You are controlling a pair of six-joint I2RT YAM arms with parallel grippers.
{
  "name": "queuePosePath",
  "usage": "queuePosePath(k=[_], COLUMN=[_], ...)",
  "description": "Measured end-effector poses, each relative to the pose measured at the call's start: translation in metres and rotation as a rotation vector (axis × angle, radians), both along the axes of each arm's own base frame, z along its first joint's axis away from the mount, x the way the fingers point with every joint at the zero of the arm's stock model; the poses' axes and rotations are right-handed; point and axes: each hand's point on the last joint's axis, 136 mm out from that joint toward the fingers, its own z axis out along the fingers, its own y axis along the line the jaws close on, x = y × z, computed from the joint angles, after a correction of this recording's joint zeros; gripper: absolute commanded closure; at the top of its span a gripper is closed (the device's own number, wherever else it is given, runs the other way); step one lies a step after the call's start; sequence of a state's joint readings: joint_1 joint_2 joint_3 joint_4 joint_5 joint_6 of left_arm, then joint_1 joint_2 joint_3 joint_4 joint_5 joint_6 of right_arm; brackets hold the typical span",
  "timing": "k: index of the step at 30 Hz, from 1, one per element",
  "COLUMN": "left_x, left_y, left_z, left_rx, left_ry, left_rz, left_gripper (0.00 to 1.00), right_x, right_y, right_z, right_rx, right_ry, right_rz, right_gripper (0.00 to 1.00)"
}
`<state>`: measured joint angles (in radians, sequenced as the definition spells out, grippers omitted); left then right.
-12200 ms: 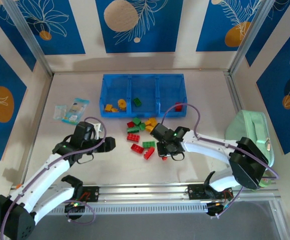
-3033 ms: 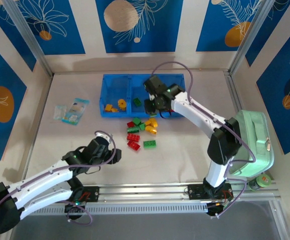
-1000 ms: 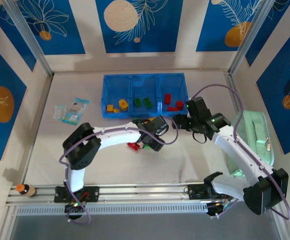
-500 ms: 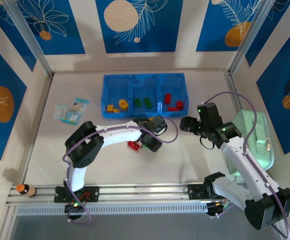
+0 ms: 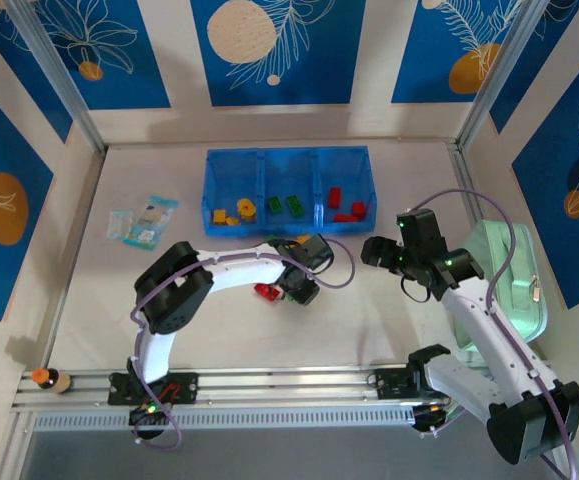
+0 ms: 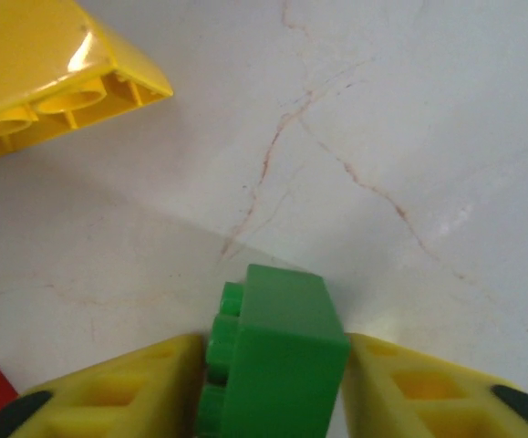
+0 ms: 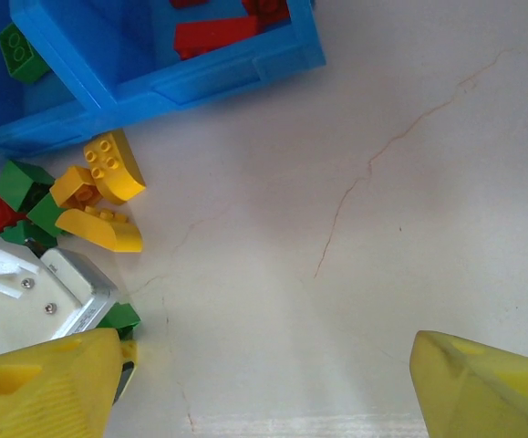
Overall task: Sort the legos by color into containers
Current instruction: Pick up the lego from the center of the table, then place the lego in the container.
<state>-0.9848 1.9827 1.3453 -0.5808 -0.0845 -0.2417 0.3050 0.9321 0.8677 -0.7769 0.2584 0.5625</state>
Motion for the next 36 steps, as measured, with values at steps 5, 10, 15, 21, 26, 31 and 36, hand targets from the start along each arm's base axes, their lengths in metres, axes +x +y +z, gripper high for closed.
queuePosePath(k=[5,10,15,21,26,31,36], left_x=[0.0,0.015,0.074,0.167,0.228,0.252,0.254], left_y=[0.001,0.009,0.032,0.035,0.018,0.015,0.023], left_z=[0.002,0.017,0.076,0.155,0.172,0.148,0.156], left_rx=[0.0,-0.061,-0.213,-0.365,-0.379,-0.31,-0.286], left_ry=[0.0,0.006,-0.089,-0.237,-0.307,-0.282,-0.278], left_rz=[0.01,0.082,0.242,0.358,0.372,0.385,0.397], left_gripper=[0.75,0.79,0.79,0.78,0.75,0.41,0.29], right_x=[-0.001,-0.004,-0.005,-0.013,-0.018,-0.021,-0.023], right_y=[-0.003,-0.012,-0.012,-0.006,0.002,0.01,0.014], right_z=[0.003,-0.005,-0.017,-0.031,-0.032,-0.03,-0.03], right_rx=[0.011,0.017,0.026,0.058,0.08,0.095,0.097], right_ry=[-0.016,0.005,0.05,0.101,0.108,0.104,0.104], right_rz=[-0.017,-0.062,-0.071,-0.058,-0.031,0.002,0.021], right_gripper=[0.17,0.17,0.18,0.18,0.18,0.18,0.18])
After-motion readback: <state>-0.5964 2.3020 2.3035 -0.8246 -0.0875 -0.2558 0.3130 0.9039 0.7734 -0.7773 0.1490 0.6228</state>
